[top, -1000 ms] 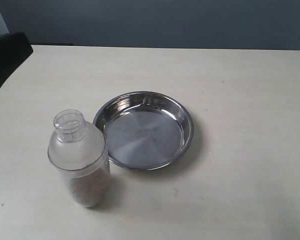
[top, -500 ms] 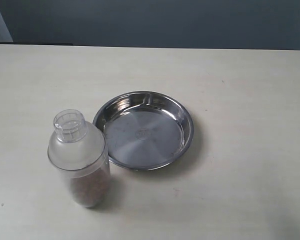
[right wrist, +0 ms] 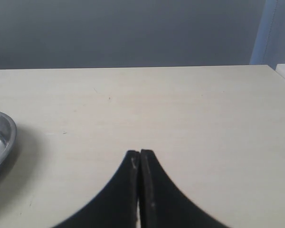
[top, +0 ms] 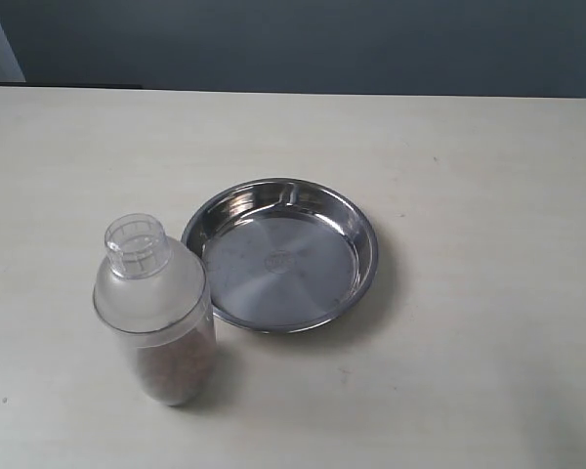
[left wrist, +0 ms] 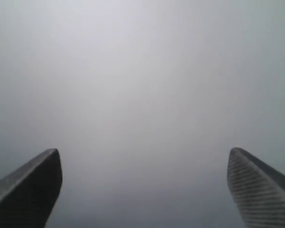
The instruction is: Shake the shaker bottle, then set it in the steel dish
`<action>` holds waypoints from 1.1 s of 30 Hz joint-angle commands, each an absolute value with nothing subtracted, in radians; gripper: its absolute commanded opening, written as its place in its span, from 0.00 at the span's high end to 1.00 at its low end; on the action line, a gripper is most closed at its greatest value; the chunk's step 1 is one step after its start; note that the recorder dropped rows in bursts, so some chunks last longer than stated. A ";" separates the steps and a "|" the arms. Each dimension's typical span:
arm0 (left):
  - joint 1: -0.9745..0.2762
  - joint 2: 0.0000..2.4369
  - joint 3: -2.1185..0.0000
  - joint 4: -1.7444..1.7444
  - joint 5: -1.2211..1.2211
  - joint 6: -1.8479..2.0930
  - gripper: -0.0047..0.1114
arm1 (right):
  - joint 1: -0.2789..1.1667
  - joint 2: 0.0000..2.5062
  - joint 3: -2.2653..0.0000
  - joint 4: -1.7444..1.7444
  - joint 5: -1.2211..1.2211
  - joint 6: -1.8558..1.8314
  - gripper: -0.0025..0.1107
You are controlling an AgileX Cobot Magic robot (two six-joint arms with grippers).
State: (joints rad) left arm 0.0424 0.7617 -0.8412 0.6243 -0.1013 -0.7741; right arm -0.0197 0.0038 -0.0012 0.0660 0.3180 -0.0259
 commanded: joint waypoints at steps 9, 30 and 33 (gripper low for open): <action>0.014 0.867 -1.084 -0.111 0.398 -0.011 0.21 | -0.019 0.000 0.000 0.065 0.306 -0.026 0.98; -0.034 0.817 -0.565 -1.698 0.082 1.669 0.26 | -0.021 0.000 0.000 0.065 0.306 -0.026 0.98; -0.012 0.785 -0.675 -1.744 0.201 1.664 0.26 | -0.021 0.000 0.000 0.065 0.306 -0.026 0.98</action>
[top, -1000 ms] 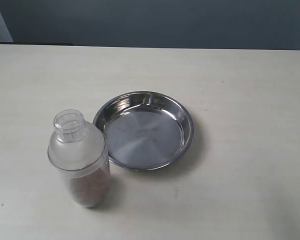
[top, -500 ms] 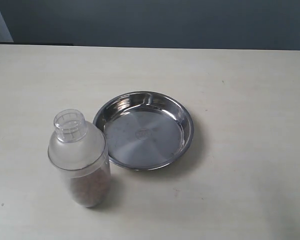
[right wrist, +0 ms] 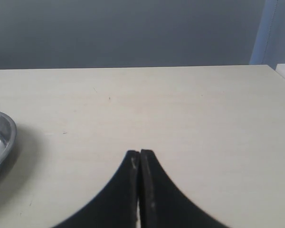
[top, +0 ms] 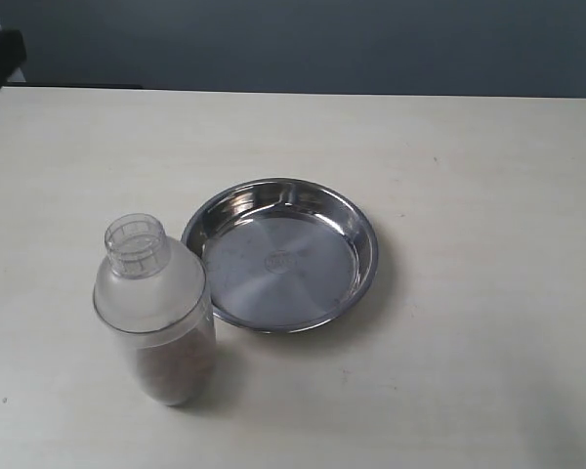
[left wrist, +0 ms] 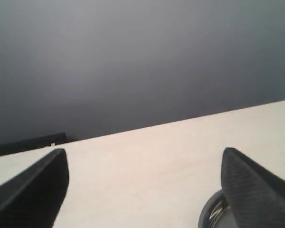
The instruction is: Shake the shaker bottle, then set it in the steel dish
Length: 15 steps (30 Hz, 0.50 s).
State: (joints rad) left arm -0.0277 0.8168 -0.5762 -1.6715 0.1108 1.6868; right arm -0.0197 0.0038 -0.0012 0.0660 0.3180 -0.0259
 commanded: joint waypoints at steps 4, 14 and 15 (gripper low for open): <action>-0.009 0.787 -0.802 -1.724 0.285 1.587 0.26 | -0.021 0.000 0.000 0.065 0.306 -0.026 0.98; -0.009 0.861 -0.732 -1.516 0.500 1.632 0.26 | -0.021 0.000 0.000 0.065 0.306 -0.026 0.98; -0.009 0.861 -0.726 -1.496 0.483 1.630 0.26 | -0.021 0.000 0.000 0.065 0.306 -0.026 0.98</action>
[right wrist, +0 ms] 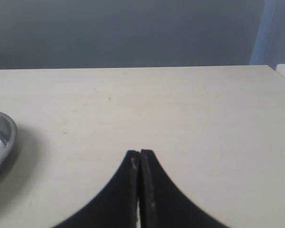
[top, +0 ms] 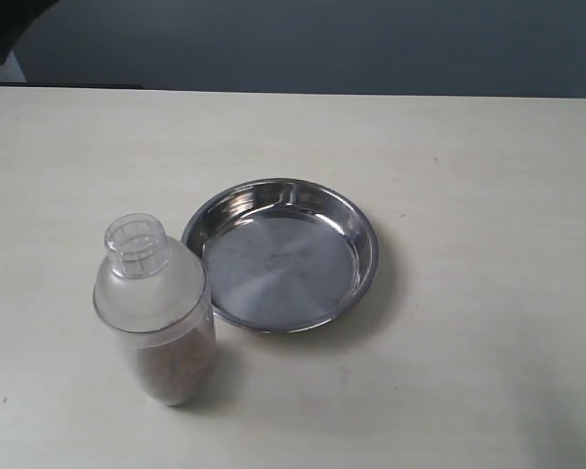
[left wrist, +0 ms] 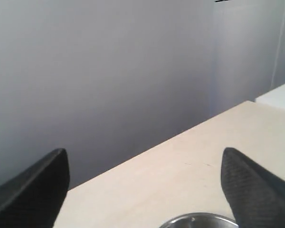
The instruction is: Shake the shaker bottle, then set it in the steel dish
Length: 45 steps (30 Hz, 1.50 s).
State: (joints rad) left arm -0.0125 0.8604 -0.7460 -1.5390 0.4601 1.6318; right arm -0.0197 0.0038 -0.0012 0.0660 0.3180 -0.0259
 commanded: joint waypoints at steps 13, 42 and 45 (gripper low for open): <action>-0.011 0.784 -0.720 -0.558 0.114 0.477 0.26 | -0.021 0.000 0.000 0.065 0.304 -0.026 0.98; -0.082 0.762 0.000 -0.151 -0.866 -0.228 0.26 | -0.021 0.000 0.000 0.065 0.304 -0.026 0.98; -0.082 0.765 0.000 0.039 -0.876 -0.270 0.26 | -0.021 0.000 0.000 0.065 0.304 -0.026 0.98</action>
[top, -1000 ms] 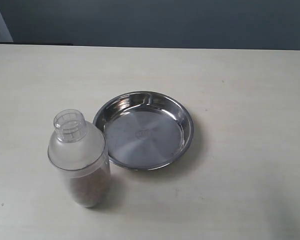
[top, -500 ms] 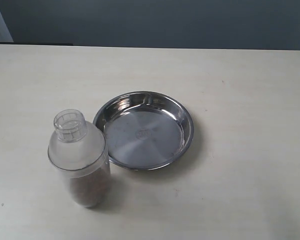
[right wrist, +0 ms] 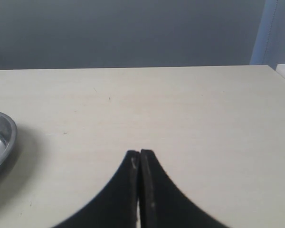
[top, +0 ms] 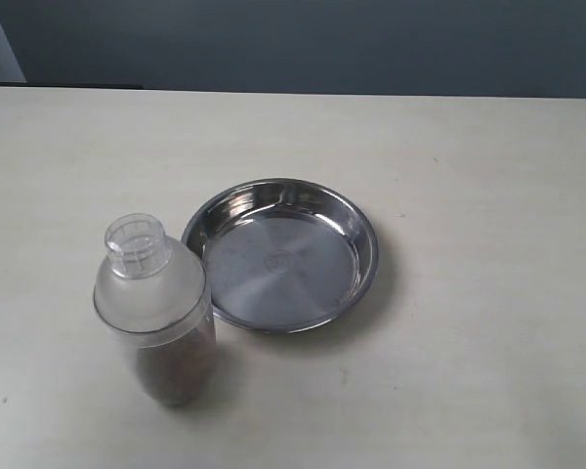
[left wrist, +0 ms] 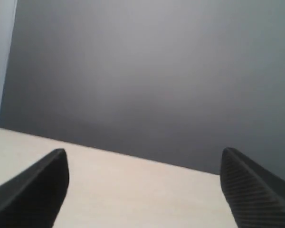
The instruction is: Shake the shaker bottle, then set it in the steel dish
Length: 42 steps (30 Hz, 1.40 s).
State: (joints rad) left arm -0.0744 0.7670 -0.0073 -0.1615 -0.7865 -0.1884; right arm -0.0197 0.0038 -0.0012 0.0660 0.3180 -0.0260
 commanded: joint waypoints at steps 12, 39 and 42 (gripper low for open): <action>-0.082 0.886 -0.051 0.501 -0.919 -0.500 0.05 | -0.021 0.000 0.000 0.065 0.304 -0.026 0.98; -0.082 1.256 -0.143 0.820 -1.190 -0.452 0.05 | -0.021 0.000 0.000 0.065 0.306 -0.026 0.98; -0.082 1.319 -0.143 0.833 -1.212 -0.409 0.05 | -0.021 0.000 0.000 0.065 0.306 -0.026 0.98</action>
State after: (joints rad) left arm -0.0744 1.2833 -0.1385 0.8220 -1.1897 -0.4390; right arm -0.0197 0.0038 -0.0012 0.0660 0.3180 -0.0260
